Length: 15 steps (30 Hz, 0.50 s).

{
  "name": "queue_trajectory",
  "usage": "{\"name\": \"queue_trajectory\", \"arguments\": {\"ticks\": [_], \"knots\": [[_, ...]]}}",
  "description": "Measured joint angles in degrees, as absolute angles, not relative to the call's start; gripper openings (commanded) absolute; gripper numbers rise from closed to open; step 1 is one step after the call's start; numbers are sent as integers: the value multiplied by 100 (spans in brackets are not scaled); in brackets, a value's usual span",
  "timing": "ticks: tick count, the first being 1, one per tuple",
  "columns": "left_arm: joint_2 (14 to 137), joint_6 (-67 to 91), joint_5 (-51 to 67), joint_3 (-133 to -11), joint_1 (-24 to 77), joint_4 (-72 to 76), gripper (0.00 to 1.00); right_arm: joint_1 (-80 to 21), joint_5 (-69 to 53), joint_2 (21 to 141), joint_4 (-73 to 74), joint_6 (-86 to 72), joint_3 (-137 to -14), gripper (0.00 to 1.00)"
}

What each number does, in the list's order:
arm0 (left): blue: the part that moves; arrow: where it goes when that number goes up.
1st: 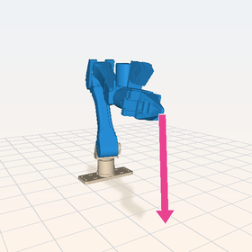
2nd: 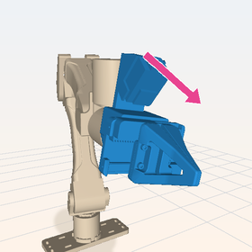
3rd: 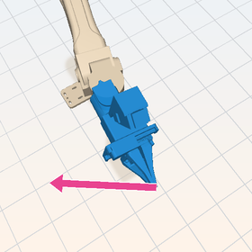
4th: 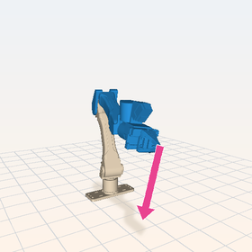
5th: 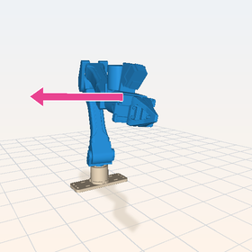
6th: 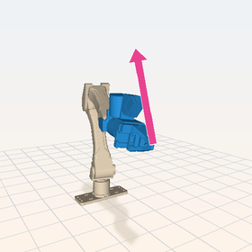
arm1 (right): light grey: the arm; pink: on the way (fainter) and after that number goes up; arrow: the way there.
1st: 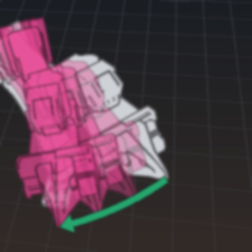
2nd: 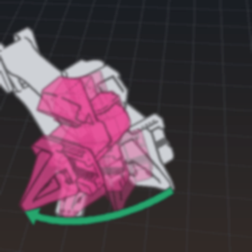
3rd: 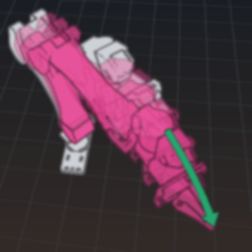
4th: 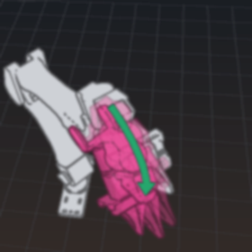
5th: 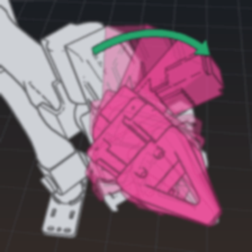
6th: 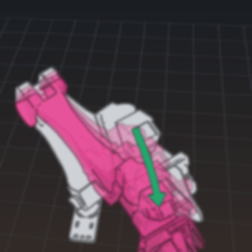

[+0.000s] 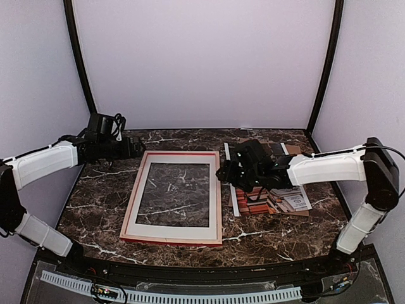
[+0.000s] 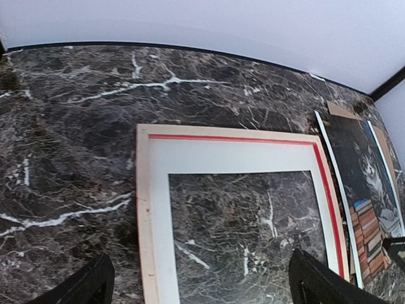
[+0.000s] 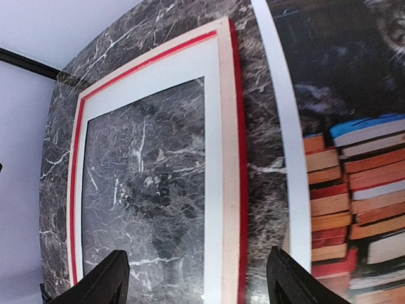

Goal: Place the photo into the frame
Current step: Place the mat board on the glass panel.

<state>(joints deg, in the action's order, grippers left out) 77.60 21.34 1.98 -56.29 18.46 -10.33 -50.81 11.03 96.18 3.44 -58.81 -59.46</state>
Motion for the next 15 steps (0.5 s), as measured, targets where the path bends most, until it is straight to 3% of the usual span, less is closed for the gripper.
{"name": "queue_trajectory", "arguments": {"ticks": [5,15], "knots": [[8276,2106,233,-5953,2556,-998,99,-4523,1413,8733,701,-5411,-5448,79],[9743,2167,436,-7251,3846,-847,99,-1774,1059,7815,1304,-4001,-4635,79]]}}
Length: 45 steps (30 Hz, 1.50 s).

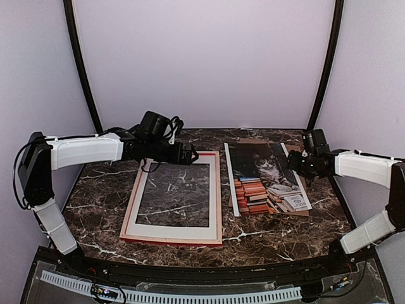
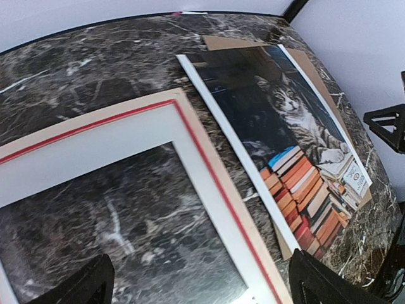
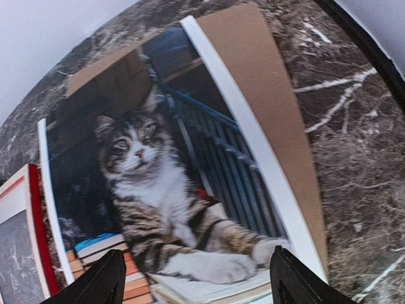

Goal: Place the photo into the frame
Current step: Place the mat board on the glass panel, then pick up the photo from the backboard.

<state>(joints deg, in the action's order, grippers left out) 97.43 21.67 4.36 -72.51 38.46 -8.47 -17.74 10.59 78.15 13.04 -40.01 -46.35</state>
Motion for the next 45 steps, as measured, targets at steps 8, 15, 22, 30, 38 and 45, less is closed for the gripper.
{"name": "queue_trajectory", "arguments": {"ticks": [8,15,22,30,38,45], "knots": [[11290,2196,635,-8829,4663,-947,96,-370,307,7824,1463,-3334,-4145,76],[12484,2314,819,-10018,5120,-1004,92,-73,-150,7819,1485,-3183,-3623,75],[13410,2434,993,-10728,5229,-1041,90,187,-395,7647,1457,-3164,-3242,75],[13791,2510,910,-10960,5225,-1236,89,274,-530,7550,1352,-3153,-3116,75],[13791,2569,276,-11045,5240,-1522,89,314,-620,7535,1253,-3129,-3065,75],[13821,2624,-30,-11150,5172,-1791,90,333,-786,7428,1170,-3074,-2950,71]]}}
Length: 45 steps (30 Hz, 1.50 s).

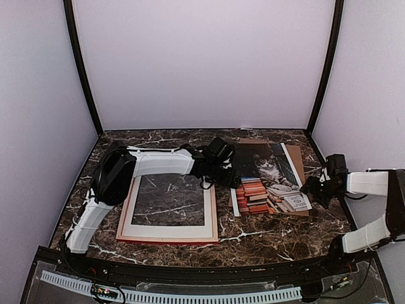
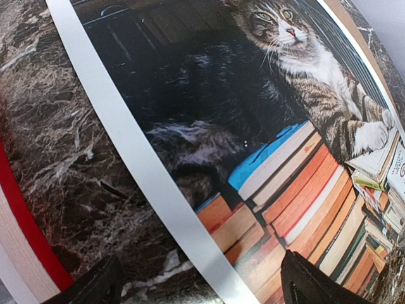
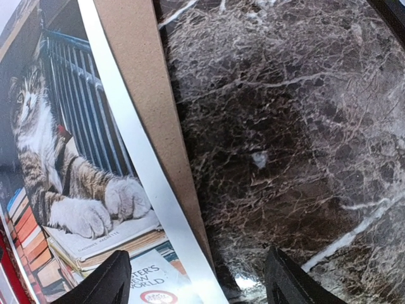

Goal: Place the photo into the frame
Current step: Pick up the photo from the backboard.

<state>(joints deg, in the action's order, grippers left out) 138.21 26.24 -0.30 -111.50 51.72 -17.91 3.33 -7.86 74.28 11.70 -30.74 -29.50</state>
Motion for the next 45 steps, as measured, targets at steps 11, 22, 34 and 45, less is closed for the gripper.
{"name": "queue_trajectory", "arguments": {"ticks": [11,22,34,45], "knots": [[13994,2814,530,-11312,5146,-1636,86,344,-1096,6910,1363,-3218,-2571,56],[14022,2982,751,-11314,5129,-1542,78,338,-1223,6528,1680,-3389,-2364,41],[14046,3094,825,-11279,5129,-1406,73,338,-1310,6156,1802,-3465,-2353,27],[14046,3120,862,-11244,5129,-1310,72,338,-1398,6156,1793,-3459,-2327,19]]}}
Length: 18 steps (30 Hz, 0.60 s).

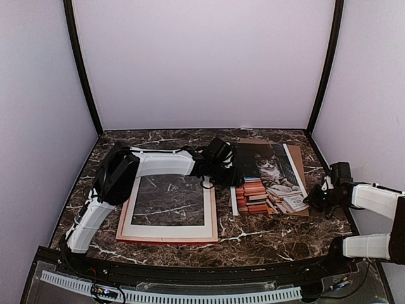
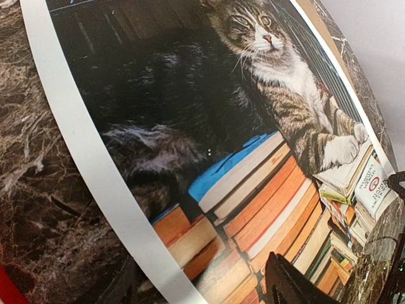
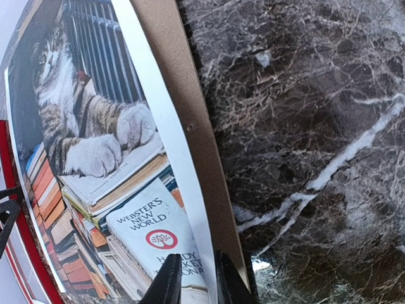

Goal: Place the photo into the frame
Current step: Pick up the photo from the backboard.

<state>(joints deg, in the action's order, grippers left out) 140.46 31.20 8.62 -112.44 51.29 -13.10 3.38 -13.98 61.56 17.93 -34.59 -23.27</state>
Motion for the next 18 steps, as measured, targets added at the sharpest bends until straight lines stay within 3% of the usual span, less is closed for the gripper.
{"name": "queue_trajectory", "arguments": {"ticks": [7,12,18], "knots": [[14046,3133,921,-11196,5129,-1219,72,338,-1431,6265,1745,-3452,-2281,0],[13985,3133,963,-11039,5133,-1026,77,336,-1304,6101,2056,-3352,-2591,0],[13786,3085,958,-10783,5155,-1022,83,272,-794,5843,2882,-3059,-3872,0]]}}
